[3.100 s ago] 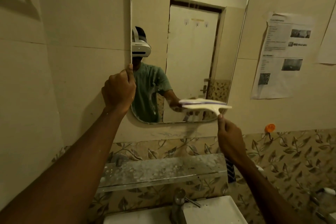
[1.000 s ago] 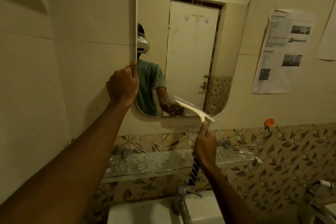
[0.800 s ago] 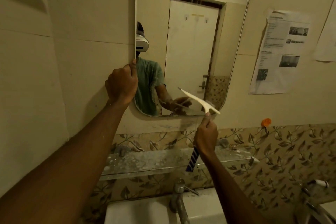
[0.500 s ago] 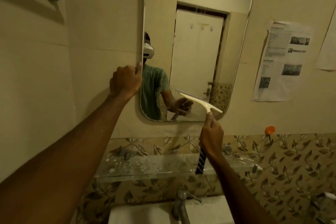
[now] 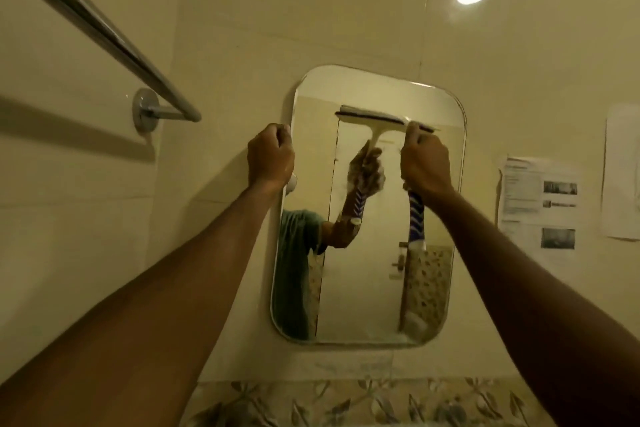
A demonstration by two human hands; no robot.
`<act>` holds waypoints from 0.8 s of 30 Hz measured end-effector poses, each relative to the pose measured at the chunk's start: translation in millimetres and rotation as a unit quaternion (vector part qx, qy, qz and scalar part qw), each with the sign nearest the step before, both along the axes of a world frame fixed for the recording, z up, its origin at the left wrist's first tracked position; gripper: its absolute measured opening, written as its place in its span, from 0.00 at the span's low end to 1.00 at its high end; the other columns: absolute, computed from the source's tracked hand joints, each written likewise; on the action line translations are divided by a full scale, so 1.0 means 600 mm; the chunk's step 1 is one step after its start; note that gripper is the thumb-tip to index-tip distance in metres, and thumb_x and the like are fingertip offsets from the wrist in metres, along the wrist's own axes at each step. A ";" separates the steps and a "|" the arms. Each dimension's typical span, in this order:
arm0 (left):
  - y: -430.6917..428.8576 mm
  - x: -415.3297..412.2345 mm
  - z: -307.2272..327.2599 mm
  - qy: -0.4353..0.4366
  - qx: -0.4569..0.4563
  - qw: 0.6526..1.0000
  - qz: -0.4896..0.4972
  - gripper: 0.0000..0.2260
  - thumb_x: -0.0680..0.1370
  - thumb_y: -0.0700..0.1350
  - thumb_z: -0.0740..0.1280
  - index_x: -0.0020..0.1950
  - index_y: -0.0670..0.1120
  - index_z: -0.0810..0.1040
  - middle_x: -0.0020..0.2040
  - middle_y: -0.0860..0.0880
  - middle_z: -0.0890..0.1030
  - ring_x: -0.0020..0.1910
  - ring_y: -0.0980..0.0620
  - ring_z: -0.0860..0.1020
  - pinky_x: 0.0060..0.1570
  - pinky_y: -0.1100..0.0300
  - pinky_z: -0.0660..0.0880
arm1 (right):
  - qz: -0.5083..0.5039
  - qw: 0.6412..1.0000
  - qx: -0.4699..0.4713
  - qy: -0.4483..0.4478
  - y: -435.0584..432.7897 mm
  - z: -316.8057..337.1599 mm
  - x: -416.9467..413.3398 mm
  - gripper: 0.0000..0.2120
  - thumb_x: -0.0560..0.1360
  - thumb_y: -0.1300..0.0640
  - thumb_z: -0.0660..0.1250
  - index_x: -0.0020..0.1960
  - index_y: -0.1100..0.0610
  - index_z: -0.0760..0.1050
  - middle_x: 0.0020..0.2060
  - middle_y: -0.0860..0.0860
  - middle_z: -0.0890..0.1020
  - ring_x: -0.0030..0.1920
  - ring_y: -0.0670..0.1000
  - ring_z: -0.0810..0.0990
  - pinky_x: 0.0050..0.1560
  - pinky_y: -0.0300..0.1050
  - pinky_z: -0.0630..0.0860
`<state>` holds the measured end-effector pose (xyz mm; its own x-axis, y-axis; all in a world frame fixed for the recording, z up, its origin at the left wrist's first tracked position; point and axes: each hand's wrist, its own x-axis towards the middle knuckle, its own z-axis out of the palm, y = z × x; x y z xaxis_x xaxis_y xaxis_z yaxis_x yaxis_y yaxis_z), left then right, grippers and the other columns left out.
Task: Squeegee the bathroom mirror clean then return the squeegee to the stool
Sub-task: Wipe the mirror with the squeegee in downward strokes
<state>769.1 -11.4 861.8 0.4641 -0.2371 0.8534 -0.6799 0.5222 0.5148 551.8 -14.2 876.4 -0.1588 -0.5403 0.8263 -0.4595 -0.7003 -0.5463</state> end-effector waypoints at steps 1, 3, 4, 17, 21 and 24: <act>-0.002 0.001 -0.001 0.003 0.004 1.000 -0.005 0.14 0.83 0.44 0.57 0.54 0.38 0.79 0.48 0.40 0.82 0.45 0.47 0.78 0.43 0.61 0.70 | -0.003 1.000 -0.002 0.006 0.003 0.026 0.005 0.24 0.84 0.47 0.49 0.35 0.56 0.70 0.31 0.53 0.76 0.28 0.50 0.75 0.30 0.47 0.78; -0.007 0.004 -0.004 0.000 0.008 1.000 -0.009 0.13 0.83 0.43 0.57 0.53 0.37 0.79 0.47 0.39 0.82 0.45 0.45 0.79 0.43 0.61 0.72 | -0.014 0.999 -0.003 0.039 0.011 0.071 0.013 0.22 0.84 0.50 0.49 0.44 0.60 0.75 0.36 0.56 0.77 0.33 0.53 0.77 0.37 0.51 0.80; -0.009 0.005 -0.005 -0.002 0.006 1.000 -0.012 0.13 0.82 0.43 0.57 0.53 0.37 0.79 0.47 0.39 0.82 0.46 0.44 0.80 0.44 0.60 0.73 | -0.021 0.998 0.002 0.064 0.016 0.088 0.014 0.21 0.84 0.52 0.49 0.52 0.63 0.76 0.40 0.57 0.77 0.37 0.55 0.78 0.41 0.53 0.81; 0.009 0.006 -0.001 -0.029 0.037 0.999 0.003 0.14 0.82 0.40 0.56 0.51 0.35 0.79 0.48 0.37 0.82 0.48 0.41 0.79 0.42 0.60 0.67 | -0.003 0.989 0.129 0.070 0.044 -0.063 0.024 0.23 0.84 0.47 0.50 0.37 0.57 0.70 0.29 0.53 0.75 0.26 0.49 0.73 0.27 0.42 0.74; 0.005 0.007 -0.001 -0.032 0.049 0.998 0.014 0.13 0.82 0.40 0.56 0.51 0.36 0.78 0.48 0.38 0.81 0.44 0.47 0.75 0.42 0.59 0.67 | -0.042 0.995 0.057 0.070 0.045 0.072 0.001 0.19 0.83 0.50 0.52 0.39 0.59 0.70 0.36 0.55 0.76 0.29 0.49 0.73 0.32 0.43 0.75; 0.002 0.008 -0.002 -0.036 0.047 0.998 0.021 0.13 0.82 0.40 0.56 0.53 0.36 0.78 0.51 0.39 0.82 0.50 0.43 0.78 0.45 0.60 0.68 | -0.040 0.994 0.083 0.063 0.041 0.138 -0.007 0.17 0.83 0.53 0.52 0.58 0.65 0.71 0.45 0.58 0.74 0.37 0.53 0.76 0.49 0.53 0.82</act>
<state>774.2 -10.3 860.5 0.4134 -0.2999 0.8597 -0.7375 0.4434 0.5093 547.8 10.4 959.5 -0.1079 -0.6605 0.7431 -0.5820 -0.5640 -0.5858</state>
